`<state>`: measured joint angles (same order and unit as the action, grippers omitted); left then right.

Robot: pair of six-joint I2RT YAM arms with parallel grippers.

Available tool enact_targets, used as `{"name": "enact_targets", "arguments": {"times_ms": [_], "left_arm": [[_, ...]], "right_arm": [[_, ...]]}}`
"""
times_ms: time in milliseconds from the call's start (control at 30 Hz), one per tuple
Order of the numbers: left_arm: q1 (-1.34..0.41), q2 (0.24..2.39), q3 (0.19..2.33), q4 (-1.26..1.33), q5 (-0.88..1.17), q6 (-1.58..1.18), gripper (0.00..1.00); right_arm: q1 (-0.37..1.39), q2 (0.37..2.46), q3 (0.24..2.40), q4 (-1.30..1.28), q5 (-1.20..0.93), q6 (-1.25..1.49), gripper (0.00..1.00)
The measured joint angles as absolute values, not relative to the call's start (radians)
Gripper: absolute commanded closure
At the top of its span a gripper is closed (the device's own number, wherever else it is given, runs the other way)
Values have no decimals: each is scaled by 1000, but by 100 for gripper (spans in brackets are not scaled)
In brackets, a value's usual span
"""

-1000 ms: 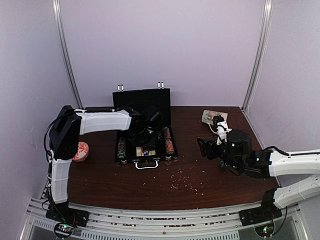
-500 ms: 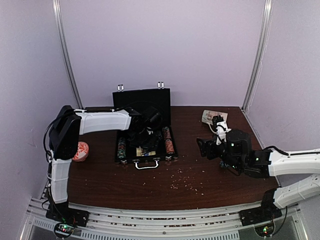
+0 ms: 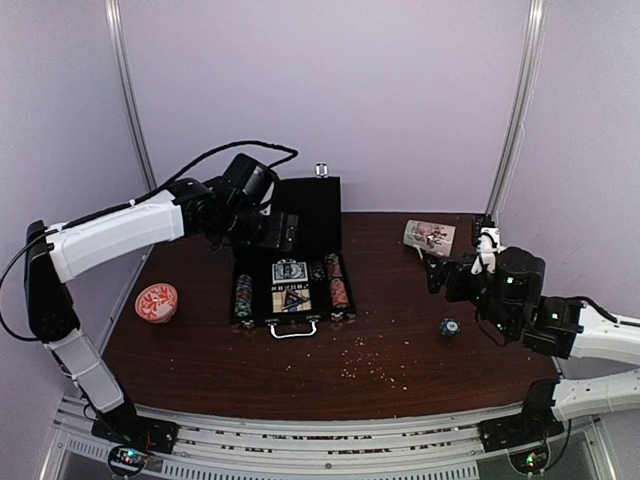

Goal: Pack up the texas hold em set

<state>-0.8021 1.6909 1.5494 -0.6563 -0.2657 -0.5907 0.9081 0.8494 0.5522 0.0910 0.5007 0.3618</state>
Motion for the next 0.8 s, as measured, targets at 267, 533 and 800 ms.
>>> {"name": "enact_targets", "arguments": {"times_ms": [267,533,800], "left_arm": [[-636,1450,1195,-463,-28,-499,7],[-454,1258,1069,-455,76,-382,6],[-464,1064,946,-395,-41,-247,5]], "right_arm": [[705,902,595,-192,395,480,0],[591,1100,629,-416,313,555,3],[578,1304,715,-500,258,589,14]]}}
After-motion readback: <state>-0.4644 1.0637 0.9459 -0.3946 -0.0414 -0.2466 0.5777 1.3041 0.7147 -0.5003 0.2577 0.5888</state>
